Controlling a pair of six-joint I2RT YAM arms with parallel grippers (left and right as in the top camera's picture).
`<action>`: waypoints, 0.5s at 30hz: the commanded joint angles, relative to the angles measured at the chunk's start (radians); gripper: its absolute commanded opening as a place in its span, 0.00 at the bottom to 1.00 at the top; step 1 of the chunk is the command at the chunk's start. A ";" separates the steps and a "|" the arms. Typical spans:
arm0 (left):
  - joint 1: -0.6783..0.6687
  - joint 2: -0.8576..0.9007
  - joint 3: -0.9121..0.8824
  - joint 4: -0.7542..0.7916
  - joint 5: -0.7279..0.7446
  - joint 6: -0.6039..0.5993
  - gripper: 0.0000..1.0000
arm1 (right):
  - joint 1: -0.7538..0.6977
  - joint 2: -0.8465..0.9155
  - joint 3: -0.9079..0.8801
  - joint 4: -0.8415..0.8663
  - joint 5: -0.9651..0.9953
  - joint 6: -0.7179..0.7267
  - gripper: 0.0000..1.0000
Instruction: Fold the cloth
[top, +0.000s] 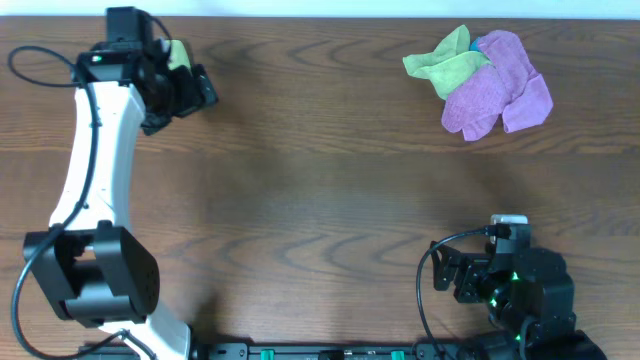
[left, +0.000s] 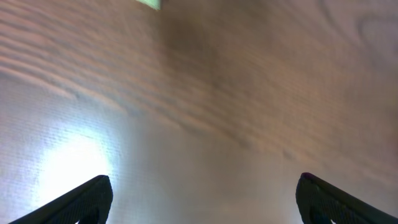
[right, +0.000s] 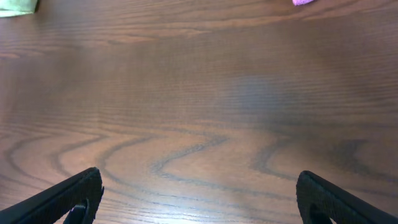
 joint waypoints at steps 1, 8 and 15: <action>-0.021 -0.037 0.016 -0.048 -0.027 0.025 0.95 | -0.009 -0.005 -0.004 0.000 0.010 0.011 0.99; -0.039 -0.036 0.016 -0.166 0.004 -0.002 0.94 | -0.009 -0.005 -0.004 0.000 0.010 0.011 0.99; -0.072 -0.036 0.010 -0.272 -0.002 0.011 0.96 | -0.009 -0.004 -0.004 -0.001 0.010 0.011 0.99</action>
